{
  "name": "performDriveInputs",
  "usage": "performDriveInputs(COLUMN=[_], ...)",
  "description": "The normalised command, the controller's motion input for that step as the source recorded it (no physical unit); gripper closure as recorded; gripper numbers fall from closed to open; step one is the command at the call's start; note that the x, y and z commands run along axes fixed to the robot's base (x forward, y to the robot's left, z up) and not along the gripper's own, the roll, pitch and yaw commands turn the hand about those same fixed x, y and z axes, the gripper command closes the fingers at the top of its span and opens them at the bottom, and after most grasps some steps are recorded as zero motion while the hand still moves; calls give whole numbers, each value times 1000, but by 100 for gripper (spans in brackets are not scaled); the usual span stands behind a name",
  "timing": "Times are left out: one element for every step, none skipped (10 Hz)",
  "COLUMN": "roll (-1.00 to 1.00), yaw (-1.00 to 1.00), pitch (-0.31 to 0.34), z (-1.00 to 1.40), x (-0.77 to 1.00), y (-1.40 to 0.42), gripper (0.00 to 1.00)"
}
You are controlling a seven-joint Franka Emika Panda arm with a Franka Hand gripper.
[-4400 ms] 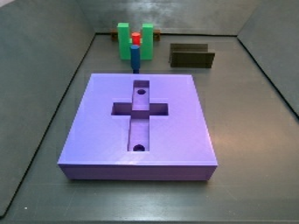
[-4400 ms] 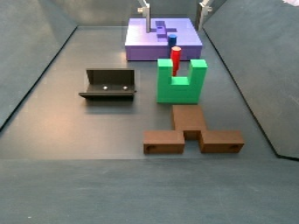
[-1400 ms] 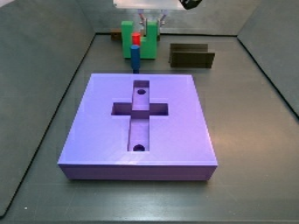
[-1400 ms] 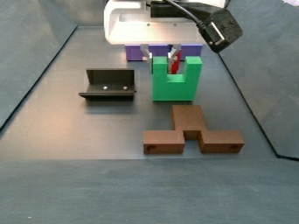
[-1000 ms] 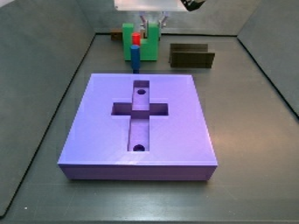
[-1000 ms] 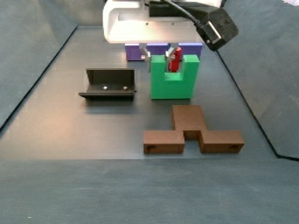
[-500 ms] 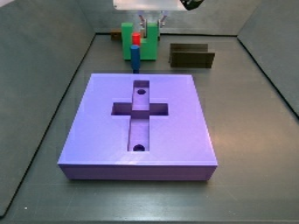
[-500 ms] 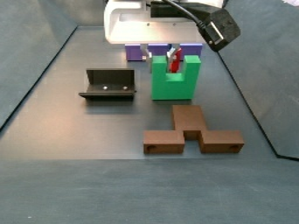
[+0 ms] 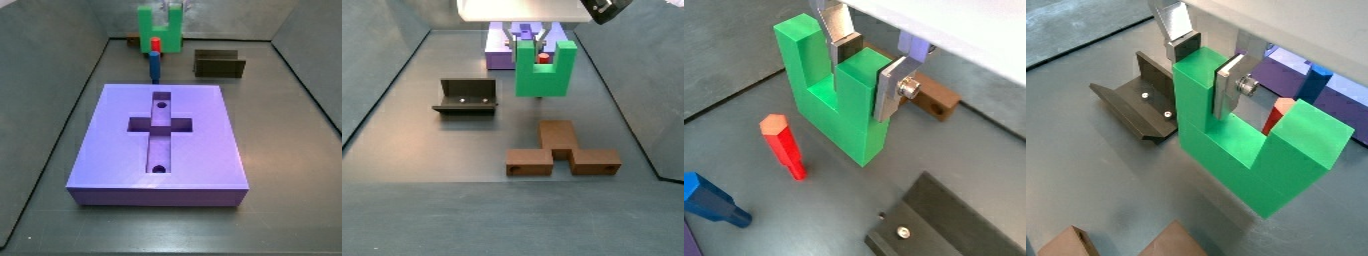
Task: Pick up the green object. Move up. Move to above the board. Insert the green object.
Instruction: Move to above the board.
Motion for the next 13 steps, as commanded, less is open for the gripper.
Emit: performDriveInputs(roll=[-7, 19, 24, 7, 1, 14, 161, 166, 174, 43, 31, 4, 3], yaw=[-1, 6, 9, 2, 3, 8, -203, -179, -92, -28, -15, -2, 1], pitch=[25, 36, 32, 56, 102, 86, 317, 284, 217, 136, 120, 91, 83], z=[1400, 1400, 1400, 1400, 636, 188, 153, 178, 185, 188, 194, 207, 209], x=[-20, -48, 21, 57, 16, 11, -87, -93, -94, -80, -78, -72, -61], y=[-5, 0, -4, 2, 3, 3, -1400, -1400, -1400, -1400, -1400, -1400, -1400], gripper=[100, 100, 100, 100, 100, 100, 100, 100, 100, 100, 100, 100, 100])
